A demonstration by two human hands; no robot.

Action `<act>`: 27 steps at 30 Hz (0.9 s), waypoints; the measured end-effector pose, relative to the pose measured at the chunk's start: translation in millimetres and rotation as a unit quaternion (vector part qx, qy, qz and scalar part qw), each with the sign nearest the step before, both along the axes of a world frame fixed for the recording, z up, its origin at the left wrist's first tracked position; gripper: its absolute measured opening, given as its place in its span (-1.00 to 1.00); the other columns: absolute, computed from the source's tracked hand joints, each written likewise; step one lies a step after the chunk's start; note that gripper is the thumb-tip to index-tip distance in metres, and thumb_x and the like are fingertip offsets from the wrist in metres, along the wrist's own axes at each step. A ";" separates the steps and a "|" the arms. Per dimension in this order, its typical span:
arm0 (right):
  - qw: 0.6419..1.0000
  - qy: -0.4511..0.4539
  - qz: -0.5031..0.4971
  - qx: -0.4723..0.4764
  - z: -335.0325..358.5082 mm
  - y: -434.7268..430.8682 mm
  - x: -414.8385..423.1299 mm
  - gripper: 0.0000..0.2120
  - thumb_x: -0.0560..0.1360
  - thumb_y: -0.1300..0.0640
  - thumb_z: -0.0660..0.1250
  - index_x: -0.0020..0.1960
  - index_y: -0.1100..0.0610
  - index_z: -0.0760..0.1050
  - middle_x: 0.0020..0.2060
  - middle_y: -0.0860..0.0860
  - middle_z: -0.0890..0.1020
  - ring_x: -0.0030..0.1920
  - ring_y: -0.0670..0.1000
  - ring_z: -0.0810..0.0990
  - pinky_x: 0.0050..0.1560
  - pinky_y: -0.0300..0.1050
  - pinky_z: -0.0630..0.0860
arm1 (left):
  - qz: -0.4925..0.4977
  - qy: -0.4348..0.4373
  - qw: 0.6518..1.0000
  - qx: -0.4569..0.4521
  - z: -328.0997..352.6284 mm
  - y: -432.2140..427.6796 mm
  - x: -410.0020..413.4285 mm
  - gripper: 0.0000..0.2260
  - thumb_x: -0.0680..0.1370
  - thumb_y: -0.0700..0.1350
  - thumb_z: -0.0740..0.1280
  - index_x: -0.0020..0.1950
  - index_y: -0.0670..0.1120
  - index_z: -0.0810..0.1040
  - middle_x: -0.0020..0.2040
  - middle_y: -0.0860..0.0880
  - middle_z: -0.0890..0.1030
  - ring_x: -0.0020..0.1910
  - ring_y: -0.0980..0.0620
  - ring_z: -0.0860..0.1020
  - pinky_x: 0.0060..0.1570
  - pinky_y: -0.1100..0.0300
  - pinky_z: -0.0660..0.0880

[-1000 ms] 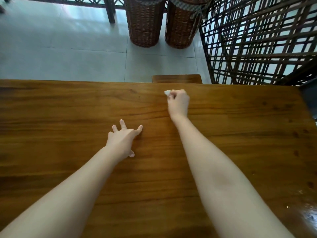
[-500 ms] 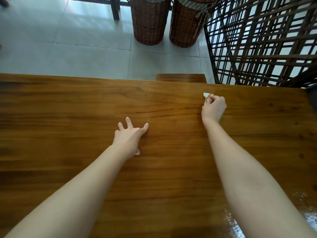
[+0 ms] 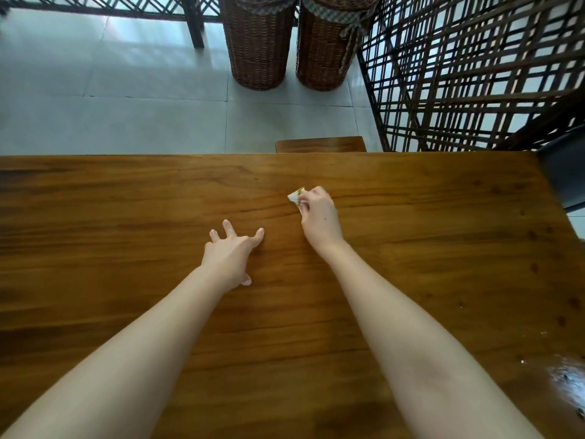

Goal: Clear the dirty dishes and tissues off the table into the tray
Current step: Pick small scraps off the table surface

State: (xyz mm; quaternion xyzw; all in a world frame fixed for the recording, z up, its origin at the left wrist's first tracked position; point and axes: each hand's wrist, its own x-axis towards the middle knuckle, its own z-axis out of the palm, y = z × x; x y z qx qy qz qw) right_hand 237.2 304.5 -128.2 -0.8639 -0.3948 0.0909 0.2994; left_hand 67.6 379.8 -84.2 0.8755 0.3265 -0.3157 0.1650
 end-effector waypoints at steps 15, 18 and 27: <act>0.979 0.043 -0.187 -0.067 16.8 -162.9 -8.4 -0.81 0.56 0.27 0.27 0.11 0.24 0.60 0.02 0.10 0.57 0.03 0.06 0.53 0.03 -0.13 0.48 | -0.035 0.013 0.998 0.055 6.6 -23.4 -17.9 -0.23 0.63 -0.06 0.24 0.53 0.17 -0.32 0.56 -0.25 -0.21 0.53 -0.33 -0.06 0.41 -0.17 0.17; 0.985 0.036 -0.158 -0.057 13.6 -176.0 -41.2 -0.82 0.56 0.27 0.26 0.08 0.21 0.61 -0.09 0.01 0.54 -0.10 -0.03 0.53 -0.08 -0.17 0.53 | -0.054 -0.026 0.996 0.062 5.9 -52.3 -23.8 -0.26 0.64 -0.15 0.20 0.54 0.17 -0.32 0.57 -0.22 -0.19 0.53 -0.33 -0.06 0.41 -0.16 0.17; 0.996 0.036 -0.060 -0.059 12.2 -214.7 -47.2 -0.82 0.56 0.26 0.27 0.11 0.22 0.60 -0.11 -0.03 0.53 -0.12 -0.10 0.51 -0.09 -0.24 0.55 | -0.076 -0.053 0.995 0.032 1.9 -137.3 -27.9 -0.21 0.58 0.14 0.25 0.53 0.18 -0.31 0.56 -0.21 -0.23 0.53 -0.32 -0.12 0.45 -0.19 0.06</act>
